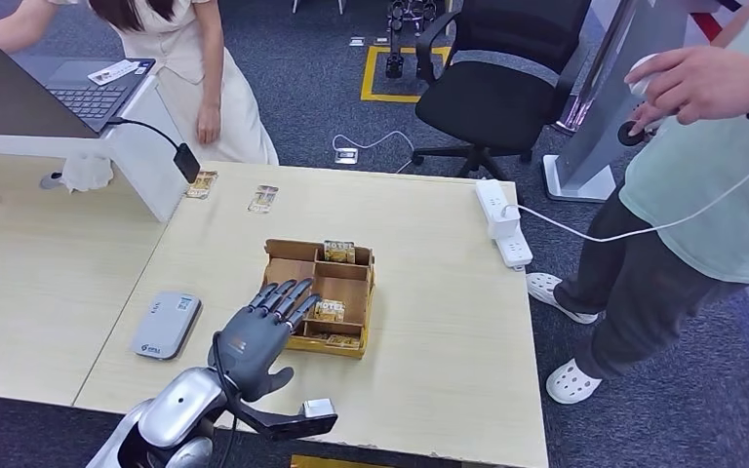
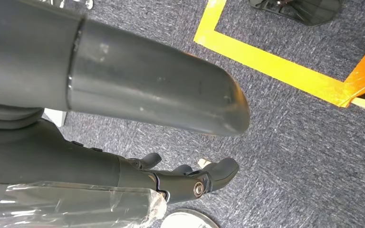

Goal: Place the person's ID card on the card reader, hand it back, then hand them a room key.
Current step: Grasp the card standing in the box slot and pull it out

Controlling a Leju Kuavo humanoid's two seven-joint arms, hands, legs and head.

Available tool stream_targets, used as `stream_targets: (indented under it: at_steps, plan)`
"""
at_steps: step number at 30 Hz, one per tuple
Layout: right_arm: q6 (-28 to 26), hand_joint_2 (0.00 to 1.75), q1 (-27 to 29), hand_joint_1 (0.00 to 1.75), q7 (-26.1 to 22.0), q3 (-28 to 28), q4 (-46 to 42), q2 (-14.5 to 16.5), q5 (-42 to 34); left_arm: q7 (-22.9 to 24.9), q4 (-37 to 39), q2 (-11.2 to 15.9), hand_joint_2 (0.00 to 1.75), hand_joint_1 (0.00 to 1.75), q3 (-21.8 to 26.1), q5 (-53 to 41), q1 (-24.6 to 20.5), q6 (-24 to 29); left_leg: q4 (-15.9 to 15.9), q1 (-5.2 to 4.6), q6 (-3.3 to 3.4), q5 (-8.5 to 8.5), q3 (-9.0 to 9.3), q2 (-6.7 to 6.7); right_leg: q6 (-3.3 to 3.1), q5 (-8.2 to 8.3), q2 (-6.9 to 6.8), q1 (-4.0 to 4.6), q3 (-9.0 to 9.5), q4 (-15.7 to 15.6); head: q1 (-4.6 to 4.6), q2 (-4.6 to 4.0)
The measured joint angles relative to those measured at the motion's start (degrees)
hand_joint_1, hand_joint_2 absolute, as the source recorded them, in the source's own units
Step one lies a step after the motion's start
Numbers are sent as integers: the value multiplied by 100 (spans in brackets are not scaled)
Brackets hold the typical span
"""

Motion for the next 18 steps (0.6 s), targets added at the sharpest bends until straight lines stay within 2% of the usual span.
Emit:
stream_targets:
  at_steps: [9, 18]
  plan:
    - [131, 0, -11, 0, 205, 160, -119, 0, -246, 81, 3, -320, 175, 0, 330, -246, 79, -257, 0, 0, 0, 0, 1, 1, 0, 0, 2, 0, -1, 0, 0, 0]
    - [188, 0, -21, 0, 251, 243, -179, 0, -301, 131, 24, -483, 175, 0, 550, -357, 139, -363, 0, 0, 0, 0, 2, 2, 0, 0, 2, 0, -2, 0, 1, 0]
